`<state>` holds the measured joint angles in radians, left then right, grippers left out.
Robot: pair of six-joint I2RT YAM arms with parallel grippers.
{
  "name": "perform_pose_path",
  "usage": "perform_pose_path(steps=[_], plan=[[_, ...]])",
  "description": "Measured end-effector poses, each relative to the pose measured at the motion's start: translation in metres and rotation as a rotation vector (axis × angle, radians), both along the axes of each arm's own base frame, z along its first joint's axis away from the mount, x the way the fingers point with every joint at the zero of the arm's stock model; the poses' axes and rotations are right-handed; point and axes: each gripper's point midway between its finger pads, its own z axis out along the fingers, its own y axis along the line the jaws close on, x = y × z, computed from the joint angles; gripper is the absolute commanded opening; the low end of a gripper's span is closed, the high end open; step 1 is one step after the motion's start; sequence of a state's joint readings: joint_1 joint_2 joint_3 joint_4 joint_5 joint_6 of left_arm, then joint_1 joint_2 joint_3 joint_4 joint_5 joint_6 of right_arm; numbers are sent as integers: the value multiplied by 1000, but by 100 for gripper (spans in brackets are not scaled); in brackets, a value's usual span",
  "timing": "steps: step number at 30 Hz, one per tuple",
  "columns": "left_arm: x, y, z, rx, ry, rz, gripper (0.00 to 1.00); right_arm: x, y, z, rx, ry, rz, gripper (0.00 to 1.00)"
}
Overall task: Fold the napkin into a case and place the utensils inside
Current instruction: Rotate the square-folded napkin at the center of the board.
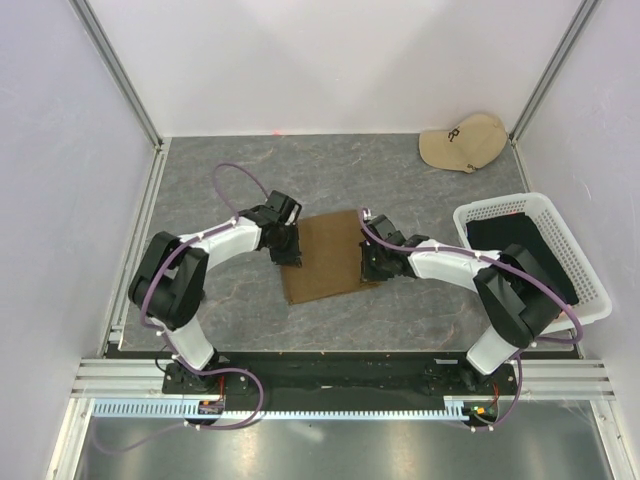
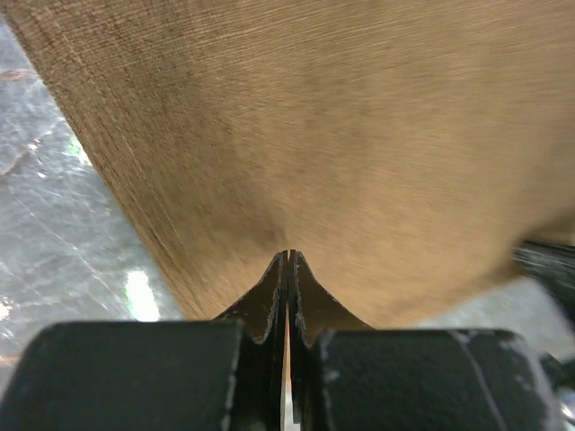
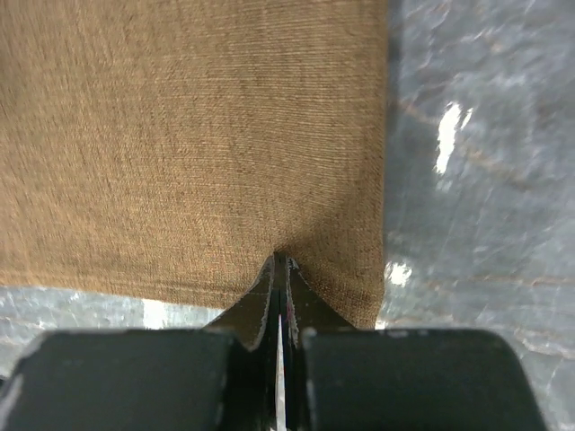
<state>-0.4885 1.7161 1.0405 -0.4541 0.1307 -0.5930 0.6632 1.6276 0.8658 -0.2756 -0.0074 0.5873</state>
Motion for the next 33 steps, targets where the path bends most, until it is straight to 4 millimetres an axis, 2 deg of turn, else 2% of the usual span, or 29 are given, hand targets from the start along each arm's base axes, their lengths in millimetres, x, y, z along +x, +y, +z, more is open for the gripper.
perform_pose_path(steps=[3,5,9,11,14,19,22,26,27,30,33], plan=[[-3,3,-14,56,8,2,2,11,-5,-1,11,-28,-25,0],[-4,1,-16,59,2,5,2,23,-14,0,15,-51,-54,0],[-15,-23,-16,25,-21,-23,2,51,-35,0,-7,-86,-95,0],[-28,-40,-16,-25,-15,-39,2,70,-43,2,-55,-108,-102,0],[-47,-58,-16,-83,16,-66,2,89,-44,5,-103,-121,-82,0],[-86,-87,-9,-161,102,-150,2,107,-37,34,-121,-144,-52,0],[-88,-89,3,-190,105,-153,2,101,-28,55,-62,-142,-38,1],[-66,-73,20,-215,70,-92,2,67,-10,80,79,-122,-4,0],[-55,-64,21,-216,64,-58,2,55,-1,82,131,-106,13,0],[-35,-35,17,-185,53,5,2,36,16,74,212,-42,44,0],[-24,-12,13,-153,50,46,2,30,19,59,236,23,39,0]])
